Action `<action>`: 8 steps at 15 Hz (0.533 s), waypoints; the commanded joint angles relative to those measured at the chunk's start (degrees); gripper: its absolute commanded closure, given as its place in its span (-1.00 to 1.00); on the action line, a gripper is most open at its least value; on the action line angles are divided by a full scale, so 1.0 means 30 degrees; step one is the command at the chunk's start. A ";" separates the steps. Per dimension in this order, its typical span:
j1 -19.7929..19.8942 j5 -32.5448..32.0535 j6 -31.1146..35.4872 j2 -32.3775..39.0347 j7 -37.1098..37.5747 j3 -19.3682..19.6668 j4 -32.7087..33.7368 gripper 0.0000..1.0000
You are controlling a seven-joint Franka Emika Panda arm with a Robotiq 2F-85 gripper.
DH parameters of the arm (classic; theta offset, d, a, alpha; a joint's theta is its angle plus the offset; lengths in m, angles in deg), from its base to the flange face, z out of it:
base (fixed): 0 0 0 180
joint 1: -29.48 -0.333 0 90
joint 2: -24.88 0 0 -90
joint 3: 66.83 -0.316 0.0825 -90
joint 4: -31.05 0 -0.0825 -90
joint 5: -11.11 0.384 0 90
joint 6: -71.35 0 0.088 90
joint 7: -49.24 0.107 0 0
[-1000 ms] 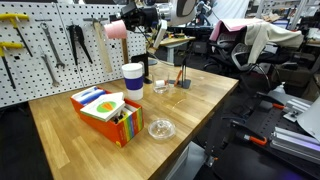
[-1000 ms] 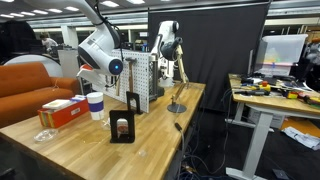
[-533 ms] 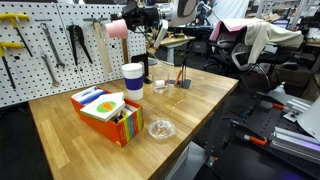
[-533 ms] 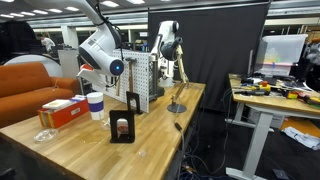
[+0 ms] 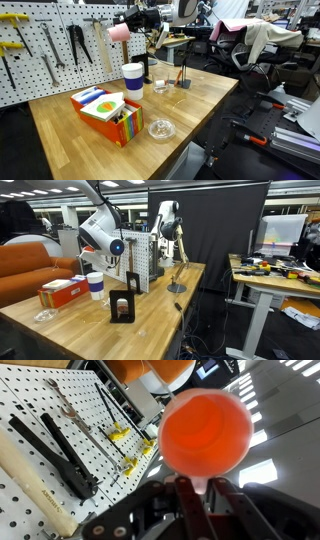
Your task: Pour the water in the pink cup into the white and blue cup
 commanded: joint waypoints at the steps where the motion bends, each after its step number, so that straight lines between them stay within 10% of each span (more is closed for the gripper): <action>1: -0.0341 -0.0428 0.1045 -0.0078 -0.0333 0.0128 0.0014 0.92; 8: -0.1420 -0.4924 0.3895 -0.0731 0.0382 0.0158 0.0071 0.92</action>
